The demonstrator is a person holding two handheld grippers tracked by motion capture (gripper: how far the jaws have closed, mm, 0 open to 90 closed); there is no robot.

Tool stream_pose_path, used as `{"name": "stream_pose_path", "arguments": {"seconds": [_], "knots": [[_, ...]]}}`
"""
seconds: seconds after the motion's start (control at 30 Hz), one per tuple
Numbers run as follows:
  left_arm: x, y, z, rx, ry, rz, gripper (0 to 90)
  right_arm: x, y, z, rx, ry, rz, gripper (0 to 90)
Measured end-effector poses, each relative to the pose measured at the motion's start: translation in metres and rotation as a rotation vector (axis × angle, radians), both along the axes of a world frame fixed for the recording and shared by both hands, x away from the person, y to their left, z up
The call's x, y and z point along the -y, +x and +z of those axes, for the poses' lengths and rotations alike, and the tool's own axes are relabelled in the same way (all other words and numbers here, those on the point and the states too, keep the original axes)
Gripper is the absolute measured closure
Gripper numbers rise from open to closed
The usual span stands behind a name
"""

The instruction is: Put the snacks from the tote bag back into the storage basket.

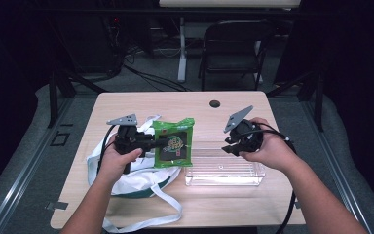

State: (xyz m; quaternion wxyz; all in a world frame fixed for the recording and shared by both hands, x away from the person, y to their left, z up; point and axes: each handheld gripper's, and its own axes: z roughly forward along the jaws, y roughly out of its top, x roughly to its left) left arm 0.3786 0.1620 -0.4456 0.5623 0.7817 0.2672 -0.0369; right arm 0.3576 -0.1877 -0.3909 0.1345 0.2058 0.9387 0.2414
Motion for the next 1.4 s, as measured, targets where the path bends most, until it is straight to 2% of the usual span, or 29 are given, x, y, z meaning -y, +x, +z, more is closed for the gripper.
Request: {"name": "stream_pose_path", "arguments": {"seconds": [0.27,0.3,0.67,0.77,0.97,1.2,1.27,1.4], "knots": [[0.006,-0.001,-0.002,0.001,0.008,-0.015,72.2,-0.013,0.004,0.014,0.014,-0.012,0.038,68.6],[0.006,-0.001,-0.002,0.001,0.009,-0.015,72.2,-0.014,0.005,0.016,0.017,-0.026,0.046,68.6],[0.012,-0.004,-0.003,0.002,0.014,-0.032,72.2,-0.023,0.013,0.033,0.018,-0.033,0.067,67.4],[0.015,-0.004,-0.003,0.002,0.011,-0.035,72.2,-0.027,0.016,0.042,0.012,-0.064,0.089,63.9],[0.017,-0.005,-0.004,0.004,0.016,-0.043,72.2,-0.036,0.019,0.052,0.014,-0.080,0.120,57.6],[0.019,-0.005,-0.005,0.008,0.014,-0.049,72.2,-0.045,0.021,0.060,0.018,-0.096,0.153,54.1],[0.021,-0.005,-0.005,0.011,0.012,-0.056,72.2,-0.050,0.021,0.063,0.015,-0.116,0.176,53.6],[0.023,-0.006,-0.005,0.013,0.023,-0.066,72.2,-0.056,0.021,0.066,0.019,-0.126,0.196,53.0]]}}
